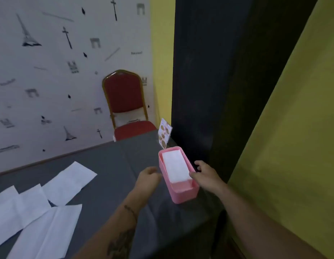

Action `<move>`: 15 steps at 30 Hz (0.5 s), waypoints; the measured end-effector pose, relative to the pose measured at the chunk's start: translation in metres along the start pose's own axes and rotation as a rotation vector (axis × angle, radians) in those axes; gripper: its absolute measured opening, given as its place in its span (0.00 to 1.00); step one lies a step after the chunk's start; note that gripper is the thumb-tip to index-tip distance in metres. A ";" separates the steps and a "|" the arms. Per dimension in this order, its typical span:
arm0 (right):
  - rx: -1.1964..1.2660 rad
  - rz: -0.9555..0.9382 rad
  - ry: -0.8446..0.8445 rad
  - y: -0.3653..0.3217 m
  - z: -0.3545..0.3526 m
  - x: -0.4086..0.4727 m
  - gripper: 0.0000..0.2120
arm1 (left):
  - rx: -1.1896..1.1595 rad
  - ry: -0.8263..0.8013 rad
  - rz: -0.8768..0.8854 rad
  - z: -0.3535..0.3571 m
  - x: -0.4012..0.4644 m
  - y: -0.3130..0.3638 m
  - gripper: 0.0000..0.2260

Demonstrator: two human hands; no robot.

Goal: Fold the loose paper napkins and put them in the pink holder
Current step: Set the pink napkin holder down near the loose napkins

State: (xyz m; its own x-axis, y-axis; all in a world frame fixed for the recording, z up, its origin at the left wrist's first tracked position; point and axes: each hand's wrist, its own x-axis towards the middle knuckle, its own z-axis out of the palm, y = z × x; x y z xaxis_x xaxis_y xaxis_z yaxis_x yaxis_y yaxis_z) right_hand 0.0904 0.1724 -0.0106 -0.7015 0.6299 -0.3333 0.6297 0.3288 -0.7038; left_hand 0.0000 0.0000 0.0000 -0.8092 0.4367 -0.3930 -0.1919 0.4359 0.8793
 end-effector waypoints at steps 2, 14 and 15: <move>0.007 0.023 -0.015 0.009 0.003 0.013 0.28 | -0.005 -0.015 -0.016 0.016 0.008 0.000 0.19; 0.071 -0.023 -0.012 0.029 0.018 0.030 0.21 | -0.186 -0.039 -0.115 0.051 0.026 -0.029 0.23; 0.066 -0.038 -0.006 0.027 0.020 0.028 0.21 | -0.194 -0.026 -0.113 0.049 0.026 -0.029 0.24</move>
State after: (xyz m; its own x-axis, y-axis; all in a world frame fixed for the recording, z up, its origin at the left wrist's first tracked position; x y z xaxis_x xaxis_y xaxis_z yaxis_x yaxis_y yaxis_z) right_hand 0.0807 0.1844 -0.0514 -0.7262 0.6139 -0.3094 0.5797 0.3051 -0.7555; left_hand 0.0117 0.0374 -0.0492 -0.7627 0.4149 -0.4961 -0.3853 0.3247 0.8638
